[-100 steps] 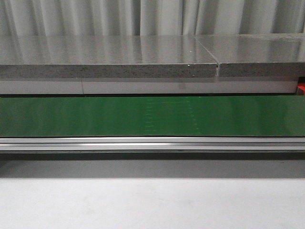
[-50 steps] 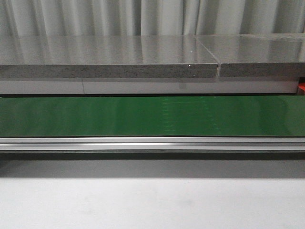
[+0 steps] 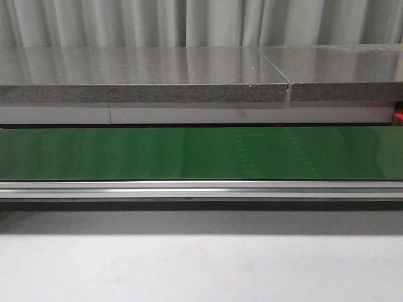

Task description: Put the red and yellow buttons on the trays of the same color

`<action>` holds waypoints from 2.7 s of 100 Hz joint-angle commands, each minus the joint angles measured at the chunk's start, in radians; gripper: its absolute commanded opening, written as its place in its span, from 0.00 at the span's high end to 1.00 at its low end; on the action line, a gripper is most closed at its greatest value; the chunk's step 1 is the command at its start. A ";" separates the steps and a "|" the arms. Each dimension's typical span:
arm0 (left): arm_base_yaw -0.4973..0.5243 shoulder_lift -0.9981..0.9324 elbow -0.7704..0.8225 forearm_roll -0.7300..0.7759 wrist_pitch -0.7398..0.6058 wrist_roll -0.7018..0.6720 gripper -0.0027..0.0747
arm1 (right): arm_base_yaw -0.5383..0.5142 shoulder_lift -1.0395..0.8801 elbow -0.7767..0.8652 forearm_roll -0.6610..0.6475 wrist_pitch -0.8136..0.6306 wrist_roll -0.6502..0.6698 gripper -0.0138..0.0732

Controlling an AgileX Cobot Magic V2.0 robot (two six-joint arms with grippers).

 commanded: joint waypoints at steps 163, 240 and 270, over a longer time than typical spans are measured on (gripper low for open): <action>-0.008 0.008 -0.028 -0.016 -0.075 -0.003 0.99 | 0.368 -0.567 -0.029 0.070 -0.018 -0.082 0.28; -0.008 0.008 -0.028 -0.016 -0.075 -0.003 0.99 | 0.672 -1.131 0.202 0.036 0.151 -0.192 0.80; -0.008 0.008 -0.028 -0.016 -0.075 -0.003 0.99 | 0.672 -1.169 0.203 0.037 0.157 -0.192 0.92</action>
